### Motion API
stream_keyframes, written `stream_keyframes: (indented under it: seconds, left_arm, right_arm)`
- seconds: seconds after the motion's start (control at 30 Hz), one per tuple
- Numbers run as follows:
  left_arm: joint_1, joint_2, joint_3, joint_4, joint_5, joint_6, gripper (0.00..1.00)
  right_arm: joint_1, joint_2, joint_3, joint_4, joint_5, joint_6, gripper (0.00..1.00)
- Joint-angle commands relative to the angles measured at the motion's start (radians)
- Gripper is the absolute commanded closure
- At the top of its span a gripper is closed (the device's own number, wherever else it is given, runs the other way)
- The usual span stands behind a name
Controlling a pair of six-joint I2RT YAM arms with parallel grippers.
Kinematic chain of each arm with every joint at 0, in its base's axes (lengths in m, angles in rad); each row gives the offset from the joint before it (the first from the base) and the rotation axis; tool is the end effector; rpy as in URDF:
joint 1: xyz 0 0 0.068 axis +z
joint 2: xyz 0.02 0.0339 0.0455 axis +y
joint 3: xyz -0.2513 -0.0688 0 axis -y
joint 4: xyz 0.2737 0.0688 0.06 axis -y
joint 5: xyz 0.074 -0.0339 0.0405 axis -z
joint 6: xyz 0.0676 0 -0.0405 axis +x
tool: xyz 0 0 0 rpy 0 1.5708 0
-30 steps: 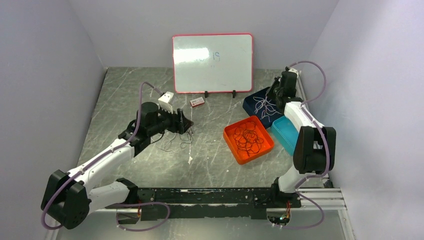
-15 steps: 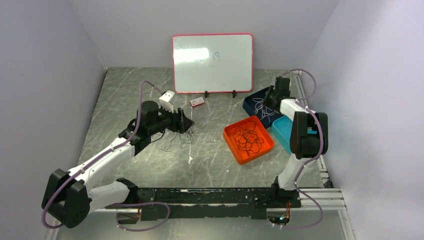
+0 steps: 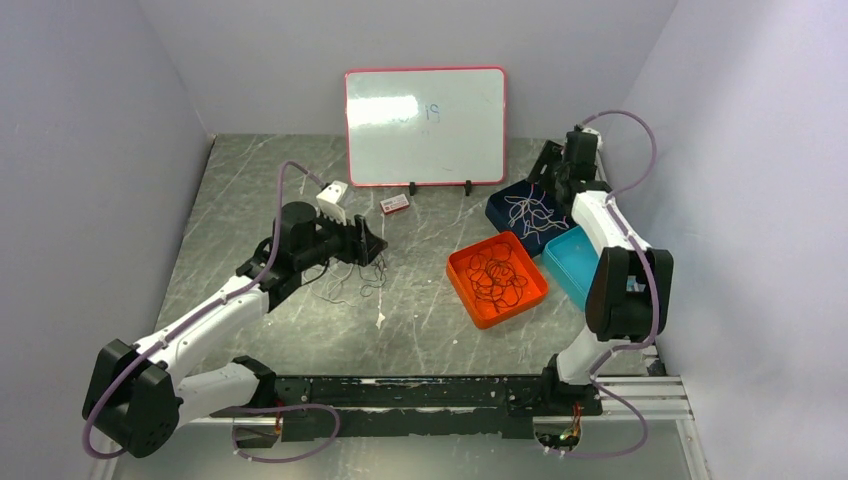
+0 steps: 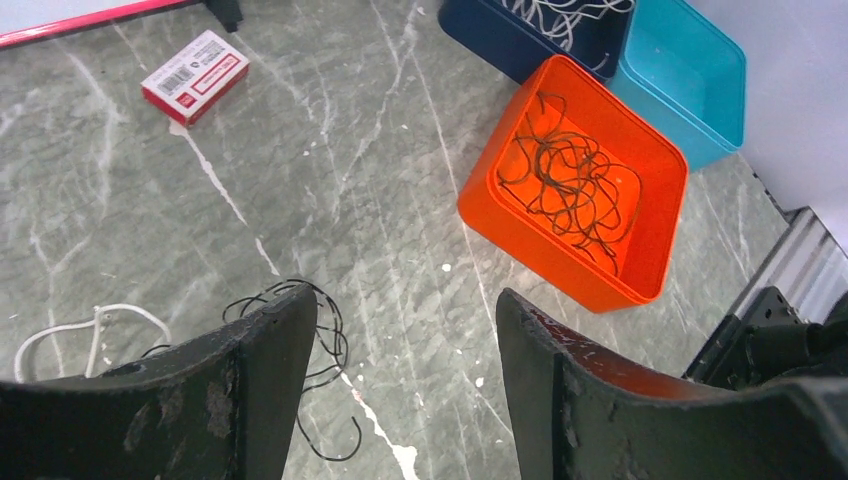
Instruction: Untangle the cables
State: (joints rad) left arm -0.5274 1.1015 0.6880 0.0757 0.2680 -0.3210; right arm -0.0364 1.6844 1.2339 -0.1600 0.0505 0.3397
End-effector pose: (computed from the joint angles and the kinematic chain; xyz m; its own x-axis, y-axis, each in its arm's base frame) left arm 0.2609 -0.1727 0.2365 -0.4930 -0.0650 -0.8676 0.5750 0.7240 -0.3810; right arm 0.4365 -0.0193 0.2169 -0.5143 0.3517 -0.7822 0.2641 0.9327 0.2457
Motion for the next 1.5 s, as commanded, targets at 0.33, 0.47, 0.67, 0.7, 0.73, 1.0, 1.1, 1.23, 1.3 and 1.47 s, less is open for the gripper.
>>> stream_keyframes:
  seconds: [0.33, 0.47, 0.67, 0.7, 0.73, 1.0, 1.1, 1.23, 1.3, 1.47]
  left_arm:
    - [0.068, -0.045, -0.014, -0.115, -0.279, -0.122, 0.29]
    - [0.120, -0.118, -0.052, -0.164, -0.374, -0.194, 0.31]
    - [0.133, -0.253, -0.090, -0.264, -0.500, -0.220, 0.30]
    - [0.133, -0.273, -0.092, -0.283, -0.514, -0.221, 0.30]
    - [0.133, -0.292, -0.092, -0.301, -0.522, -0.222, 0.29]
    - [0.133, -0.455, -0.120, -0.407, -0.510, -0.268, 0.28]
    - [0.133, -0.498, -0.138, -0.420, -0.506, -0.282, 0.28]
    - [0.134, -0.498, -0.127, -0.443, -0.496, -0.268, 0.28]
    - [0.134, -0.483, -0.096, -0.475, -0.477, -0.251, 0.29]
    - [0.133, -0.494, -0.061, -0.513, -0.495, -0.220, 0.30]
  right_arm:
    - [0.189, -0.113, 0.110, -0.137, -0.006, -0.114, 0.28]
    - [0.323, -0.074, 0.139, -0.158, -0.071, -0.119, 0.30]
    - [0.505, 0.025, 0.188, -0.154, -0.134, -0.087, 0.34]
    - [0.522, 0.049, 0.202, -0.156, -0.149, -0.089, 0.34]
    - [0.559, 0.072, 0.222, -0.161, -0.165, -0.090, 0.34]
    - [0.729, 0.277, 0.394, -0.208, -0.288, -0.112, 0.37]
    - [0.787, 0.344, 0.448, -0.206, -0.279, -0.093, 0.38]
    - [0.842, 0.443, 0.507, -0.209, -0.227, -0.065, 0.46]
    - [0.859, 0.479, 0.520, -0.193, -0.206, -0.051, 0.50]
    - [0.878, 0.557, 0.581, -0.214, -0.227, -0.053, 0.55]
